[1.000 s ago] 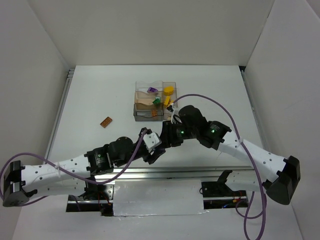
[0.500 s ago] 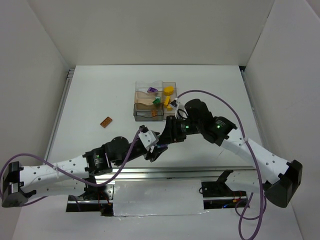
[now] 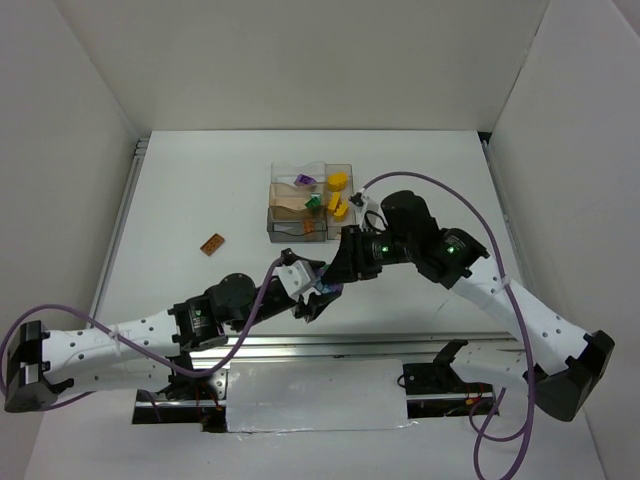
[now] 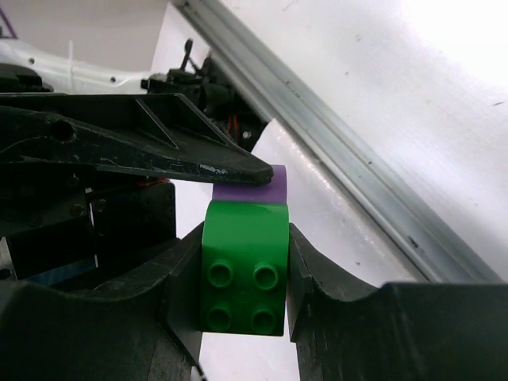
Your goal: Sort the legos into containers by color
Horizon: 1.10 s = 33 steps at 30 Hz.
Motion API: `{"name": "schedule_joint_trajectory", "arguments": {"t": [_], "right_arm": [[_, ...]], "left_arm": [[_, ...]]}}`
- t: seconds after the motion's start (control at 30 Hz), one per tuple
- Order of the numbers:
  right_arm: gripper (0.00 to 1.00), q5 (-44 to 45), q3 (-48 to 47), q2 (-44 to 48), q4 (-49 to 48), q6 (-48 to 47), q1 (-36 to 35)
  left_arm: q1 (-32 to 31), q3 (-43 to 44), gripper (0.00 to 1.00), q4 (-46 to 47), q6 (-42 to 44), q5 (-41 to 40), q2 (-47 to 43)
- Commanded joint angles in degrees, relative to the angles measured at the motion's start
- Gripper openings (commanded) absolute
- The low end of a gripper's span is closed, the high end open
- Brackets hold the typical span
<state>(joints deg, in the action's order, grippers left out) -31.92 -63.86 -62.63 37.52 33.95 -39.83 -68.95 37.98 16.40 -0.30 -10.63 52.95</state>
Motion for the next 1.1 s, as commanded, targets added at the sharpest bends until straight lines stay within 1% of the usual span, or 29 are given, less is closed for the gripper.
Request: {"name": "schedule_joint_trajectory", "arguments": {"t": [0.0, 0.07, 0.1, 0.2, 0.27, 0.3, 0.37, 0.43, 0.57, 0.6, 0.63, 0.67, 0.7, 0.73, 0.77, 0.83, 0.87, 0.93, 0.97, 1.0, 1.07], "right_arm": [[0.0, 18.02, -5.58, 5.06, 3.97, -6.97, 3.54], [0.0, 19.0, -6.1, 5.5, 4.93, -7.76, 3.54], [0.0, 17.96, -6.45, 5.5, 4.93, -8.55, 3.54], [0.0, 8.49, -3.48, 6.56, 0.28, -9.79, 3.1], [0.0, 8.54, -2.68, 6.12, 0.27, -9.96, 3.01], [0.0, 10.46, -2.42, 6.12, 0.19, -9.87, 3.01], [0.0, 9.95, -1.19, 6.73, -1.65, -9.52, 3.01], [0.0, 9.51, -1.27, 6.73, -1.92, -9.17, 3.01], [0.0, 11.79, -0.75, 7.52, -2.97, -8.82, 3.01], [0.0, 12.06, -0.4, 7.87, -3.32, -8.73, 3.01], [0.0, 13.19, 0.65, 8.66, -4.72, -8.3, 3.01], [0.0, 13.72, 1.36, 9.36, -5.87, -8.12, 3.01], [0.0, 14.08, 2.23, 11.02, -7.01, -8.03, 3.18], [0.0, 15.39, 4.16, 11.82, -9.54, -7.94, 3.27], [0.0, 15.57, 5.31, 12.79, -11.31, -7.68, 3.27], [0.0, 14.26, 7.68, 14.72, -15.34, -8.02, 3.71], [0.0, 11.21, 8.21, 15.17, -16.76, -8.38, 3.89], [0.0, 8.03, 9.18, 16.74, -19.66, -8.82, 3.97], [0.0, 5.41, 9.8, 17.36, -22.29, -8.99, 3.89], [0.0, 4.68, 9.72, 18.41, -23.01, -8.99, 3.97], [0.0, 2.75, 9.63, 19.65, -25.56, -9.34, 3.97]], "left_arm": [[-0.22, -1.41, 0.0, -8.67, -1.9, -1.32, -1.01], [-0.22, -1.33, 0.0, -8.84, -1.99, -2.1, -0.74], [-0.22, -1.24, 0.0, -8.85, -2.25, -3.07, -0.39], [-0.22, -1.24, 0.0, -8.5, -2.52, -3.78, 0.13], [-0.22, -1.24, 0.0, -8.14, -2.69, -3.96, 0.31], [-0.22, -1.33, 0.0, -8.05, -2.69, -3.96, 0.31], [-0.22, -1.59, 0.0, -7.62, -2.87, -3.96, -0.04], [-0.22, -2.2, 0.0, -7.09, -3.22, -4.04, -1.18], [-0.22, -2.03, 0.0, -7.61, -4.27, -2.74, -3.2], [-0.22, -1.51, 0.05, -7.88, -4.71, -2.2, -4.25], [-0.22, -1.07, 0.14, -8.57, -5.85, -1.5, -4.78], [-0.22, -0.28, 0.35, -8.76, -6.73, -1.93, -6.09], [-0.14, 0.16, 0.46, -9.28, -7.78, -2.37, -6.62], [-0.13, 0.6, 0.58, -9.37, -8.83, -2.81, -7.33], [-0.13, 1.39, 0.99, -9.29, -11.19, -2.99, -8.46], [-0.13, 2.36, 0.99, -8.5, -14.1, -2.55, -9.09], [-0.13, 4.02, 0.99, -8.49, -16.99, -1.51, -9.0], [-0.05, 6.4, 1.0, -9.36, -20.17, -0.88, -8.22], [-0.05, 9.37, 0.99, -10.16, -23.84, -0.97, -7.08], [-0.05, 10.61, 1.0, -11.47, -25.96, -2.45, -6.63], [0.39, 13.68, 1.0, -12.18, -30.7, -2.12, -5.49]]}}
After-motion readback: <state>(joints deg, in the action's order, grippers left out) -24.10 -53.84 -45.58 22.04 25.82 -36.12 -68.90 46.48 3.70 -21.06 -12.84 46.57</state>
